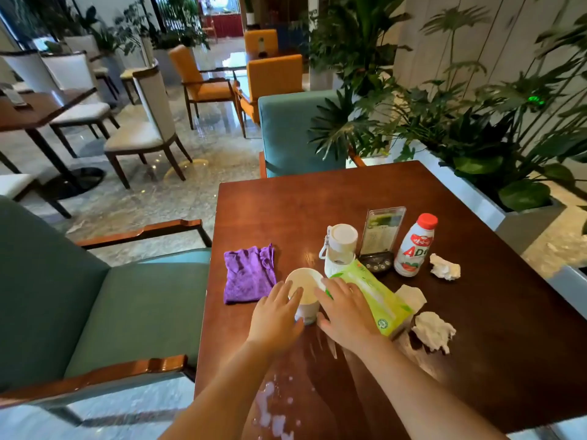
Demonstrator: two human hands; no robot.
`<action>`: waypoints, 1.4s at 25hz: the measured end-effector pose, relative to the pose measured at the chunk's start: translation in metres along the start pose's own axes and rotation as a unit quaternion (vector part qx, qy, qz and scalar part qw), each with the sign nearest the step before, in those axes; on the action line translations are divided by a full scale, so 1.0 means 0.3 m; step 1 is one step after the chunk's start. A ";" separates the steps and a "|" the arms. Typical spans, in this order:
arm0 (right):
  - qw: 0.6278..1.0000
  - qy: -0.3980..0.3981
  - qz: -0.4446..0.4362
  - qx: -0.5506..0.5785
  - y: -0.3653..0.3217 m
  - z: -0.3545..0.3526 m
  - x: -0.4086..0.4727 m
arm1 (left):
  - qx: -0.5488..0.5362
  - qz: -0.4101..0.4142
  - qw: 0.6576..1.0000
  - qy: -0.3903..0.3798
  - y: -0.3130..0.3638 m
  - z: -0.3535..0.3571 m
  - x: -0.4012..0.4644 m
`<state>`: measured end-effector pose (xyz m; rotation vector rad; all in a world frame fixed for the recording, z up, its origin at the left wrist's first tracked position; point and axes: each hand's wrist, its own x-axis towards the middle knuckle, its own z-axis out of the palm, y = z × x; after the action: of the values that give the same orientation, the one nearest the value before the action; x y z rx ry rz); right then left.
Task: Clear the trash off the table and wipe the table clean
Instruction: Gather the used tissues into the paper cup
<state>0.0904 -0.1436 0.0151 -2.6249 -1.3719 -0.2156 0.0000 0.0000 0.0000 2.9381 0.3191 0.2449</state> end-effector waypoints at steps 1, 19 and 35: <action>0.999 -0.030 -0.009 0.007 0.008 0.017 0.004 | 0.023 -0.006 0.999 -0.046 -0.003 0.016 0.002; 0.981 0.131 -0.080 0.117 -0.021 -0.038 -0.152 | -0.177 0.001 0.979 0.103 0.040 -0.031 -0.165; 0.953 0.239 -0.020 0.184 0.088 -0.204 -0.389 | -0.531 -0.052 0.837 0.117 0.344 -0.009 -0.157</action>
<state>0.0433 -0.2649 0.0485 -2.0621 -1.1616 -0.5086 -0.0255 -0.1094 0.0156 1.7796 0.2514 0.5512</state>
